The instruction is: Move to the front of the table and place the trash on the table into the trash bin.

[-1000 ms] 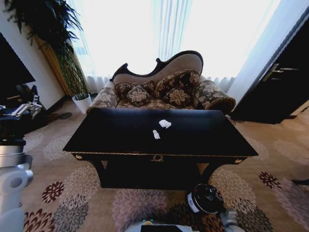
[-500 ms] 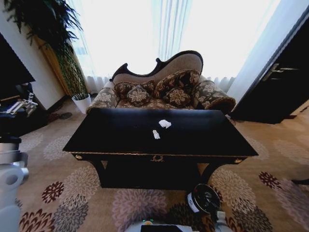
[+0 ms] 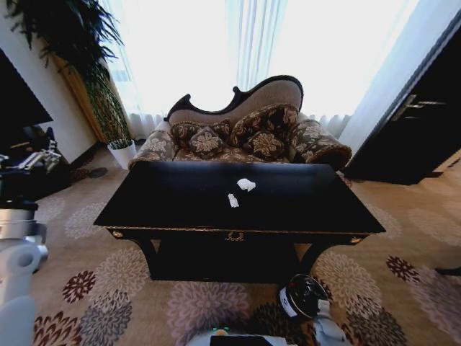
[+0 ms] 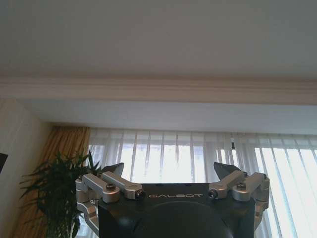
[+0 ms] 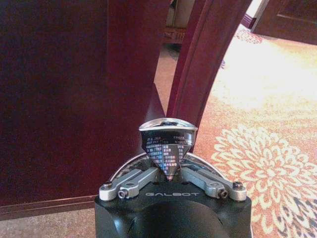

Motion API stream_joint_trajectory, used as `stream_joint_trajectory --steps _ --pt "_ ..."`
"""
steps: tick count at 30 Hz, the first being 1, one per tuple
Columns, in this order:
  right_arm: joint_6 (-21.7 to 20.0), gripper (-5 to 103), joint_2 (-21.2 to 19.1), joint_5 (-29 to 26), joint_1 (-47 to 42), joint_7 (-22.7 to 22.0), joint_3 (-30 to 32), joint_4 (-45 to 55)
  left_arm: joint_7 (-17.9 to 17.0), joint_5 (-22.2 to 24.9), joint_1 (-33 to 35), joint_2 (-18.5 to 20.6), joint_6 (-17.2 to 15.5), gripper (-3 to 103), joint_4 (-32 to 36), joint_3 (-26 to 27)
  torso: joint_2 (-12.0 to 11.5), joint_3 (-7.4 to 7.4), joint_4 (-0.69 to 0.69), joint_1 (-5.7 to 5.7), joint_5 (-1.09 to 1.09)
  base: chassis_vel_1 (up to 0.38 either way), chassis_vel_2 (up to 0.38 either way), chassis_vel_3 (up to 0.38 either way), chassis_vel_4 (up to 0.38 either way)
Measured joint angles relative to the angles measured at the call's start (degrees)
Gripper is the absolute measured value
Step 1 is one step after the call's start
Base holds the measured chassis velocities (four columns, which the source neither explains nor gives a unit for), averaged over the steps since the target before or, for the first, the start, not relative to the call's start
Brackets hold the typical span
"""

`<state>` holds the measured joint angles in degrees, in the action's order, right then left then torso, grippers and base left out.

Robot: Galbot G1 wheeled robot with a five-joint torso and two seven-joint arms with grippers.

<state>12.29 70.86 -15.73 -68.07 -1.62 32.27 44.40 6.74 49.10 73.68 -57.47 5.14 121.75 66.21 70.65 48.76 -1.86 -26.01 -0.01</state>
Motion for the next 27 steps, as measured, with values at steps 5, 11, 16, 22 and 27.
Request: stream_joint_trajectory --steps 5,11,16,22,27 --pt "0.1 0 -0.4 1.3 1.7 -0.7 -0.1 -1.9 0.0 -1.1 -0.5 -0.2 0.3 100 -1.1 -1.2 0.0 0.00 0.00 0.00 -0.01 0.000 0.000 0.000 0.000" --pt "-0.8 0 -0.5 3.1 2.5 -2.3 -0.1 -2.2 0.1 -1.3 -1.0 -0.3 0.3 100 -1.4 -1.7 0.0 0.00 0.00 0.00 0.00 0.000 0.000 0.000 0.000" --pt "-1.3 10 -0.8 3.3 1.9 -2.5 0.1 -1.9 0.1 -1.3 -1.0 -0.3 0.5 100 -1.6 -1.5 0.0 0.00 0.00 0.00 -0.01 0.000 0.000 0.000 0.000" --pt "-1.4 32 -0.8 3.3 0.7 -1.8 0.3 -0.9 0.1 -1.2 -0.6 -0.3 0.6 100 -1.3 -1.3 0.0 0.00 -0.01 0.00 -0.01 0.000 0.000 0.000 0.000" --pt "-1.2 48 -0.1 3.0 -0.5 -1.7 0.4 0.7 0.1 -0.9 -0.1 -0.3 0.6 100 -1.0 -0.5 0.0 -0.01 0.00 0.00 -0.01 0.000 0.000 0.000 0.000"
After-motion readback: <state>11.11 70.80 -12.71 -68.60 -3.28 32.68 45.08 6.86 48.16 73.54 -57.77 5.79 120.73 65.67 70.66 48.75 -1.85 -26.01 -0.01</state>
